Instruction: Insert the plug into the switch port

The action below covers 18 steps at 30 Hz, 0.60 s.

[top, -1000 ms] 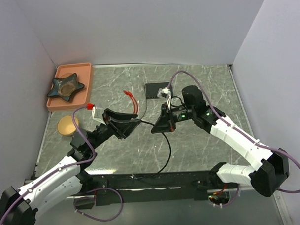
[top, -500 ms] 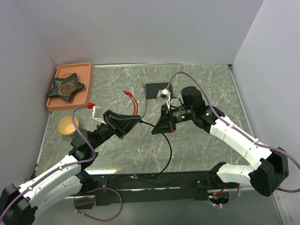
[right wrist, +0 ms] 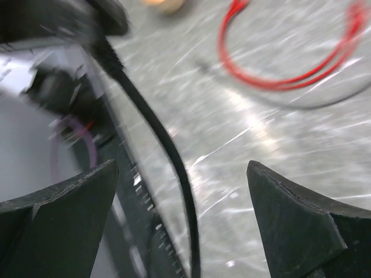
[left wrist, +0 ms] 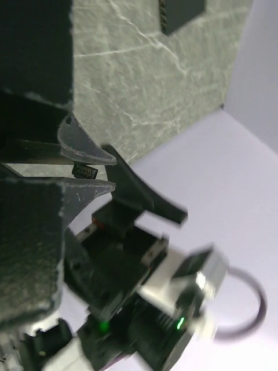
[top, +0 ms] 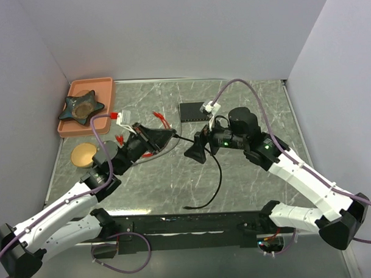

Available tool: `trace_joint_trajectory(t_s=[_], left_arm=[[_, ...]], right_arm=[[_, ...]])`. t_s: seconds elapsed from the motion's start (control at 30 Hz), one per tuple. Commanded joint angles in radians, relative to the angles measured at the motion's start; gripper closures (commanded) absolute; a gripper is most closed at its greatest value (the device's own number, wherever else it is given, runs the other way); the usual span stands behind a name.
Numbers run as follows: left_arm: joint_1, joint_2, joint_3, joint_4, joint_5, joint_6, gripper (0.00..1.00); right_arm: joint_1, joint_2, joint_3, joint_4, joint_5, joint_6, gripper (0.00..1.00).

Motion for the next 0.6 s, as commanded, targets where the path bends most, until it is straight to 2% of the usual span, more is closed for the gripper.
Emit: trace_joint_trajectory(t_s=[0.0,0.2,0.33,0.47,0.57], left_arm=[[-0.005,-0.010,0.106,-0.261,-0.164,-0.133,0.99],[-0.005,0.007,0.137,-0.332,-0.184,-0.184,0.99],[-0.005,0.026,0.161,-0.370,-0.187,-0.204,0.99],[-0.005,0.024,0.160,-0.375,-0.189,-0.229,0.99],[-0.004,0.021,0.158,-0.384,-0.193,-0.241,0.99]], right_arm=[[0.076,-0.025,0.082,0.034,0.289,-0.055,0.01],[0.142,0.030,0.119,0.071,0.377,-0.090,0.04],[0.222,0.059,0.122,0.100,0.477,-0.113,0.06],[0.301,0.087,0.125,0.132,0.642,-0.141,0.08],[0.326,0.105,0.126,0.161,0.682,-0.151,0.10]])
